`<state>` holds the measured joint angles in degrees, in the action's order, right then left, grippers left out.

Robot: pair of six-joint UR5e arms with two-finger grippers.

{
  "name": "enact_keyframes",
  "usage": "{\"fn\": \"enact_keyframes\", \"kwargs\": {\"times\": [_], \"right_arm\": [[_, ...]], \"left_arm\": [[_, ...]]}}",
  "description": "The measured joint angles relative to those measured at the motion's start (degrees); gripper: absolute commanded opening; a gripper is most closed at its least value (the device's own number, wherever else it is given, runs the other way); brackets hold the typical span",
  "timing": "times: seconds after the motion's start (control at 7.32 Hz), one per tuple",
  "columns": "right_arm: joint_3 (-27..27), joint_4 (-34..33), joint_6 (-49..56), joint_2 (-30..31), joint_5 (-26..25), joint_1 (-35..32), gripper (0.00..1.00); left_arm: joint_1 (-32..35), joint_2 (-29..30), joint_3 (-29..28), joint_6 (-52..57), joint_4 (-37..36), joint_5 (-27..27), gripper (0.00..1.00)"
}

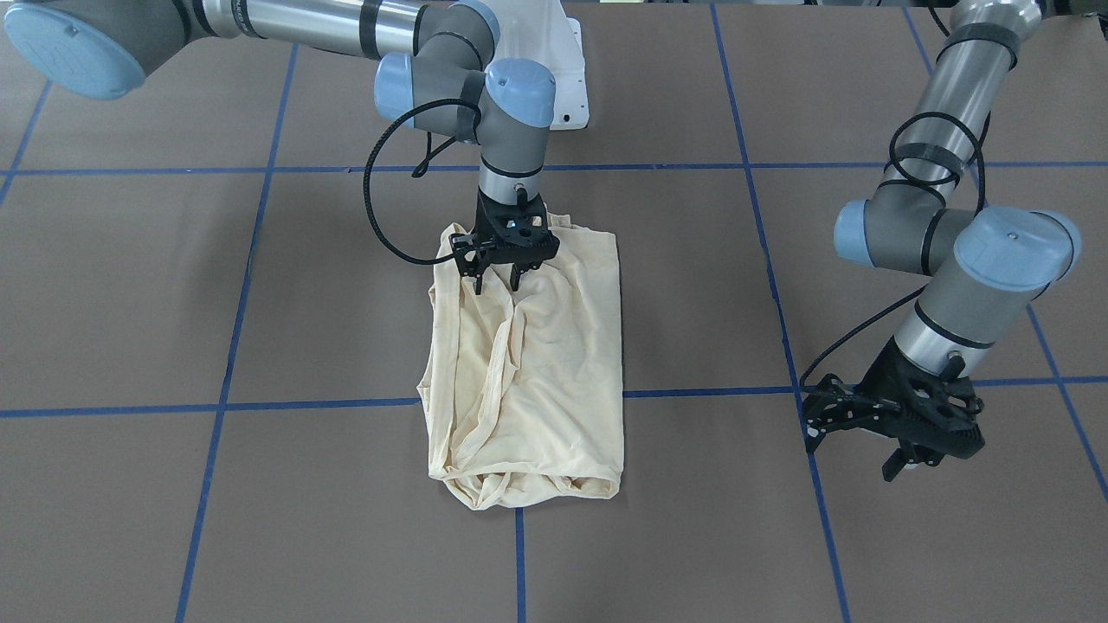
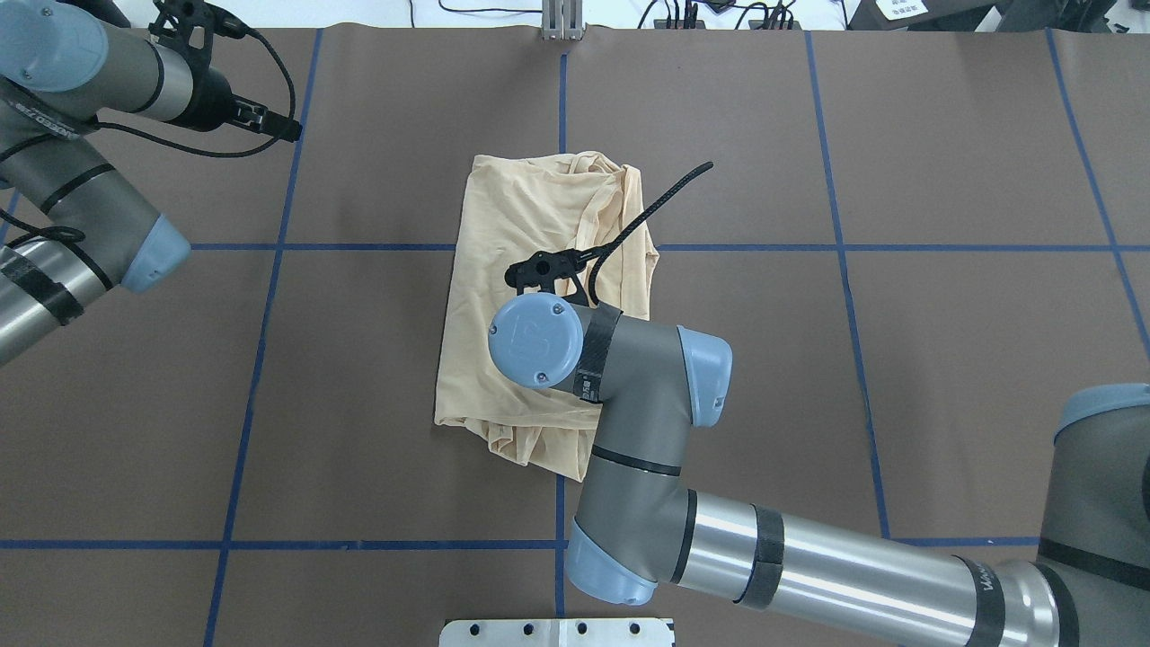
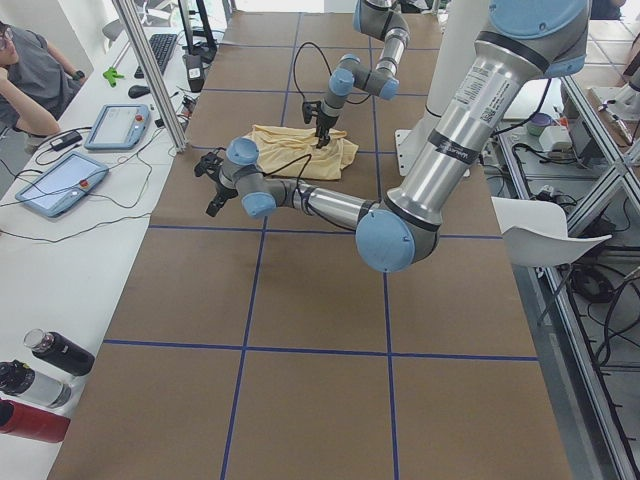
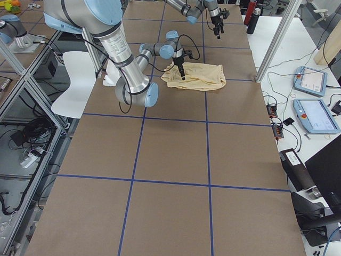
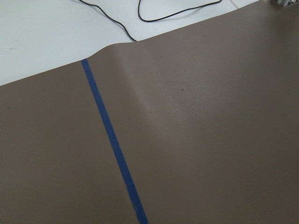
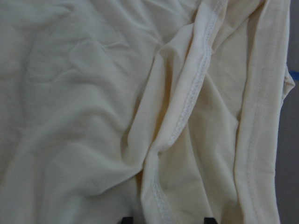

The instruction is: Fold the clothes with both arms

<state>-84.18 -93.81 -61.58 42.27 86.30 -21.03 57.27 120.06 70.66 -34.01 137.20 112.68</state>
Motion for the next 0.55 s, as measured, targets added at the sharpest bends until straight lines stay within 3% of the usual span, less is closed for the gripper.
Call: {"fn": "enact_keyframes", "kwargs": {"times": [0.14, 0.27, 0.55], "right_arm": [[0.1, -0.8, 1.0, -0.4, -0.1, 0.1, 0.06], [0.1, -1.2, 2.1, -0.6, -0.2, 0.1, 0.0], [0.2, -1.4, 3.3, -0.6, -0.6, 0.0, 0.0]], "left_arm": [[0.0, 0.0, 0.0, 0.0, 0.0, 0.0, 1.0], [0.0, 0.0, 0.0, 0.0, 0.0, 0.0, 1.0], [0.0, 0.0, 0.0, 0.0, 0.0, 0.0, 1.0]]}}
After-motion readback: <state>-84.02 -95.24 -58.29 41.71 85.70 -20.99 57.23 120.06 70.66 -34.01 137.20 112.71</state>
